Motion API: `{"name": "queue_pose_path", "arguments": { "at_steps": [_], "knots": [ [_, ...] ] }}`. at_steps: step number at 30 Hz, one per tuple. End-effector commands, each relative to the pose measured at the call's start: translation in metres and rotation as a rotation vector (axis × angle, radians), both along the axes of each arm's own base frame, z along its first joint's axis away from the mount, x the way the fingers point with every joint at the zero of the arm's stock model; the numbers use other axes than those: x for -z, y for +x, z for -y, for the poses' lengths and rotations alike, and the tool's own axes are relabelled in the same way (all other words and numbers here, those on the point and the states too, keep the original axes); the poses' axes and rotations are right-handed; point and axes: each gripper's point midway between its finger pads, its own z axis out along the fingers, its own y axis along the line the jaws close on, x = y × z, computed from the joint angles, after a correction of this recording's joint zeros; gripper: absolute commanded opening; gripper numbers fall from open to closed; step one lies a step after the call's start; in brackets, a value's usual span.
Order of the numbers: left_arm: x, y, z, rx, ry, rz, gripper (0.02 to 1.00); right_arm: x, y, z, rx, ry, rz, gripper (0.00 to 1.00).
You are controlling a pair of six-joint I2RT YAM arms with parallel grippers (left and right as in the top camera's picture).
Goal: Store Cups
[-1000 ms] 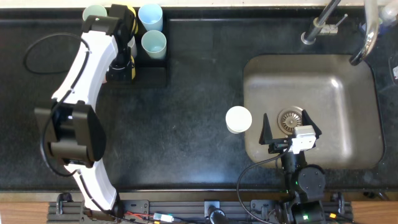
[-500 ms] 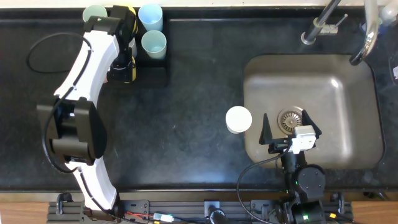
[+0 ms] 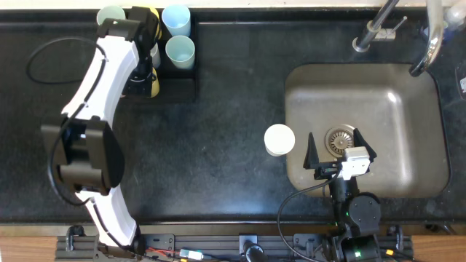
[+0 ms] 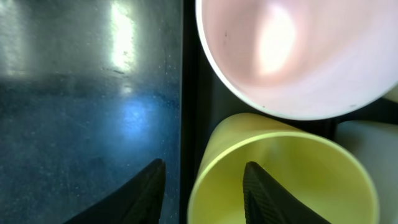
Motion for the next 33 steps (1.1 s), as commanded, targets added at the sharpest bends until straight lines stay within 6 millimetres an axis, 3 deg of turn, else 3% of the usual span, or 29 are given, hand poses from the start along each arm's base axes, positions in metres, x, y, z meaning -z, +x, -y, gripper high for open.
{"name": "queue_pose_path", "arguments": {
  "at_steps": [1, 4, 9, 13, 17, 20, 23, 26, 31, 33],
  "knots": [
    [-0.055, -0.002, -0.011, 0.025, 0.074, 0.135, 0.461, 0.003, 0.0, 0.0, 0.0, 0.001, 0.001, 0.996],
    [-0.097, 0.003, -0.017, 0.087, 0.149, 0.257, 0.474, 0.003, 0.0, 0.0, 0.0, 0.001, 0.001, 0.996],
    [-0.199, 0.028, -0.021, 0.434, 0.4, 0.508, 0.498, 0.003, 0.0, 0.0, 0.0, 0.0, 0.002, 0.998],
    [-0.274, 0.046, 0.003, 0.852, 0.615, 0.673, 0.524, 0.003, 0.0, 0.0, 0.0, 0.001, 0.001, 0.996],
    [-0.317, 0.028, 0.027, 1.116, 0.745, 0.822, 0.619, 0.003, 0.0, 0.0, 0.0, 0.0, 0.002, 0.998],
    [-0.33, 0.004, 0.039, 1.242, 0.827, 0.911, 0.711, 0.003, 0.0, 0.0, 0.0, 0.001, 0.001, 0.998],
    [-0.329, -0.023, 0.046, 1.314, 0.894, 0.989, 0.724, 0.003, 0.0, 0.0, 0.0, 0.001, 0.001, 0.996],
    [-0.309, -0.051, 0.048, 1.357, 0.907, 1.043, 0.77, 0.003, 0.0, 0.0, 0.0, 0.001, 0.001, 0.998],
    [-0.262, -0.098, 0.044, 1.38, 0.928, 1.143, 1.0, 0.003, 0.0, 0.0, 0.0, 0.001, 0.001, 0.998],
    [-0.245, -0.116, 0.041, 1.372, 0.945, 1.169, 1.0, 0.003, 0.0, 0.0, 0.0, 0.0, 0.002, 0.998]
  ]
}}
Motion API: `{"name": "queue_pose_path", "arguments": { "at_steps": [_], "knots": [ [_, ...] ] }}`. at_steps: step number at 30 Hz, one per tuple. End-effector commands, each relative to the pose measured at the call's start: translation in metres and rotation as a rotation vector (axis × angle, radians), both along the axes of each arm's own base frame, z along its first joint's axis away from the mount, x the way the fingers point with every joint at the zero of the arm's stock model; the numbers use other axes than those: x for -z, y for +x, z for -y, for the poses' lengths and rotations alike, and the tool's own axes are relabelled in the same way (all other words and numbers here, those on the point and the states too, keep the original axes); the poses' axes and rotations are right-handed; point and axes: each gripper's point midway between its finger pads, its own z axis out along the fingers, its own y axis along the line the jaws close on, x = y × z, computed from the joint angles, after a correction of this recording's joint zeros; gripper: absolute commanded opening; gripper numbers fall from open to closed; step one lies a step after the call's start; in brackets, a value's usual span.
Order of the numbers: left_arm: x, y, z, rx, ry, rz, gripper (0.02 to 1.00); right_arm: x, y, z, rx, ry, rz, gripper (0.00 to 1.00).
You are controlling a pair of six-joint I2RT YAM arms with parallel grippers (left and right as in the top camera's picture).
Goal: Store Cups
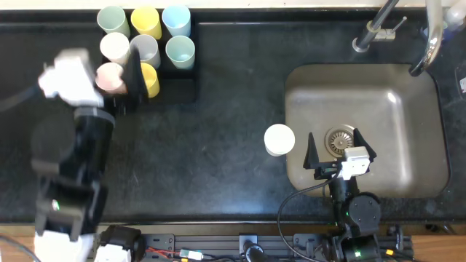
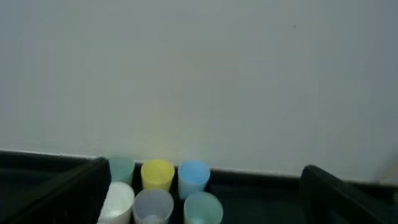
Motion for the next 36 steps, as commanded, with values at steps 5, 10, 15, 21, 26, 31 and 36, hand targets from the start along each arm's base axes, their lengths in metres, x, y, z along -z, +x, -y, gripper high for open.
{"name": "queue_pose_path", "arguments": {
  "at_steps": [5, 10, 15, 21, 26, 31, 36],
  "knots": [
    [0.069, -0.068, -0.001, 0.07, 0.041, 0.122, 1.0, 0.003, 0.0, 0.0, 0.0, 0.0, 0.002, 0.998],
    [0.1, -0.083, -0.006, 0.053, 0.028, 0.17, 1.0, 0.003, 0.0, 0.0, 0.0, 0.0, 0.002, 0.998],
    [0.129, -0.083, -0.007, 0.053, 0.027, 0.193, 1.0, 0.003, 0.0, 0.0, 0.0, 0.0, 0.002, 0.998],
    [0.171, -0.074, -0.002, 0.081, 0.036, 0.119, 1.0, 0.003, 0.0, 0.0, 0.0, 0.0, 0.002, 0.998],
    [0.204, -0.071, -0.005, 0.068, 0.046, -0.016, 1.0, 0.003, 0.0, 0.0, 0.0, 0.0, 0.002, 0.998],
    [0.22, -0.072, -0.005, 0.068, 0.049, -0.082, 1.0, 0.003, 0.0, 0.0, 0.0, 0.0, 0.002, 0.998],
    [0.22, -0.072, -0.005, 0.069, 0.049, -0.082, 1.0, 0.003, 0.0, 0.0, 0.0, 0.0, 0.002, 0.998]
  ]
}}
